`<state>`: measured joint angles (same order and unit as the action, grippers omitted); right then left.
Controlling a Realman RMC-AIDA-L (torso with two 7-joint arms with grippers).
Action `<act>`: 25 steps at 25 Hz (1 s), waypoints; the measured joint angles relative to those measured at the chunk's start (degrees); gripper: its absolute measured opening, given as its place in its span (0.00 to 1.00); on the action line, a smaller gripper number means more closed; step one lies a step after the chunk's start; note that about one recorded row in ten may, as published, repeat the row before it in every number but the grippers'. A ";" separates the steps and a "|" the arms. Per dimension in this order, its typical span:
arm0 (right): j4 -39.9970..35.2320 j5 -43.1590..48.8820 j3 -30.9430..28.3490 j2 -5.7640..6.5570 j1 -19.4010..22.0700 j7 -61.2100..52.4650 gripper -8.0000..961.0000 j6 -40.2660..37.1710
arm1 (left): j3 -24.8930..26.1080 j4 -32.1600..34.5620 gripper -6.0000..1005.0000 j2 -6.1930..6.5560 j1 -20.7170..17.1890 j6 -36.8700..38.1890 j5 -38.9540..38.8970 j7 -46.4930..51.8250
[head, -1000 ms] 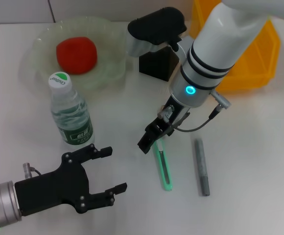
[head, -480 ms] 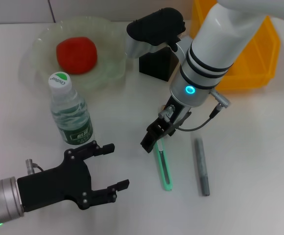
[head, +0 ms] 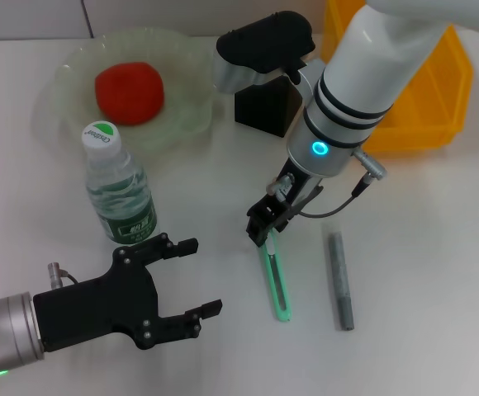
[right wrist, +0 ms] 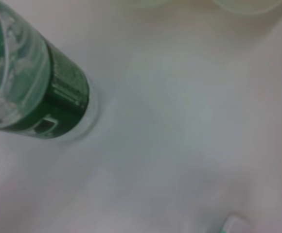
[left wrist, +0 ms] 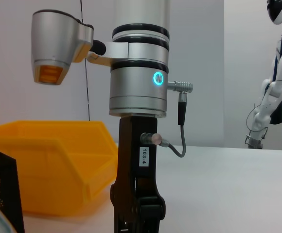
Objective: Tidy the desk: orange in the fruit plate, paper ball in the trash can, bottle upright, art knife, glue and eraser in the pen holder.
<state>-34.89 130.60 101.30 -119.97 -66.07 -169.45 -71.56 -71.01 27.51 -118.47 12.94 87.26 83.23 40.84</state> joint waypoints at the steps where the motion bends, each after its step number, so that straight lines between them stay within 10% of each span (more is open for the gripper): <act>1: 0.00 -0.56 0.16 0.00 -0.07 0.00 0.60 0.05 | 0.00 0.00 0.81 0.00 0.00 0.00 0.00 -0.01; 9: 0.00 -0.79 0.28 0.00 -0.39 0.00 0.39 -0.16 | -0.19 0.00 0.81 0.00 0.09 0.01 0.00 -0.04; 25: 0.78 -1.06 0.48 0.00 -0.29 0.00 0.40 0.48 | -0.22 -0.64 0.81 -0.09 0.87 -0.76 0.01 -0.37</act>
<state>-34.11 129.54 101.78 -119.97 -66.36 -169.45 -71.08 -71.23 26.87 -118.56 13.81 86.50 83.24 40.47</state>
